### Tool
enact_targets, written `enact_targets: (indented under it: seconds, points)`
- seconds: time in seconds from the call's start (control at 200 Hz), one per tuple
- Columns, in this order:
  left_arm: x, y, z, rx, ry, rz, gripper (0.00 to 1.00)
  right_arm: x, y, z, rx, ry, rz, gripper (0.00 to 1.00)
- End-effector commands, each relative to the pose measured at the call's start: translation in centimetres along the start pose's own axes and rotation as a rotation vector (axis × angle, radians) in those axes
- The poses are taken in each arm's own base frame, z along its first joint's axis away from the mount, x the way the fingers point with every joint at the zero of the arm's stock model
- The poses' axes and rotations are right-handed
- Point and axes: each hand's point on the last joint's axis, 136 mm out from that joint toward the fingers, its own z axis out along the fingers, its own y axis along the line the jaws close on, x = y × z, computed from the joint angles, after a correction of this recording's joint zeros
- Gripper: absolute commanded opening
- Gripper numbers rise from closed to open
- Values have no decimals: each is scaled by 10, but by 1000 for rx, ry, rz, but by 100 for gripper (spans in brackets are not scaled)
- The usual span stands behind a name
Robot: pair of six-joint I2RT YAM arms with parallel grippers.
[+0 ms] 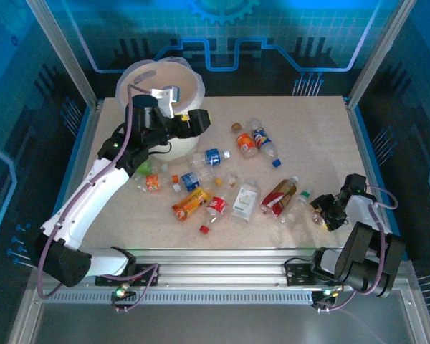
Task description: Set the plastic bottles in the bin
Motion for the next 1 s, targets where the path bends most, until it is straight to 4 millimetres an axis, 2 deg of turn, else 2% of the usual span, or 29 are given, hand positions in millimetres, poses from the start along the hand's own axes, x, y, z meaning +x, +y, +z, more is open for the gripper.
enact_targets:
  seconds: [0.0,0.105,0.215,0.345,0.465,0.615,0.705,0.87,0.88,0.895,0.99]
  points:
    - [4,-5,7,33,9,-14,99,-10,0,2,-5,-27,7,59]
    - [4,-2,7,24,5,-17,99,-14,3,-4,-3,-45,-9,50]
    - [2,-2,8,22,-2,-22,99,-19,8,-19,-11,-91,-36,45]
    - [-2,-4,6,24,-18,-13,99,-27,19,-48,-33,-181,-99,37]
    - [-5,-5,4,27,-37,-9,99,-31,41,-80,-88,-277,-190,34]
    - [-7,-3,3,22,-56,-12,99,-26,88,-114,-210,-352,-358,29]
    - [-8,-4,1,24,-68,-9,99,-14,126,-133,-295,-384,-500,27]
    - [-11,-7,-5,44,-105,1,99,31,195,-152,-507,-398,-784,23]
    - [-12,-7,-5,46,-107,2,99,33,204,-162,-536,-416,-800,23]
    - [-12,-7,-6,47,-110,1,99,37,211,-166,-558,-422,-824,23]
    - [-12,-12,-10,71,-120,6,99,68,243,-179,-666,-428,-974,23]
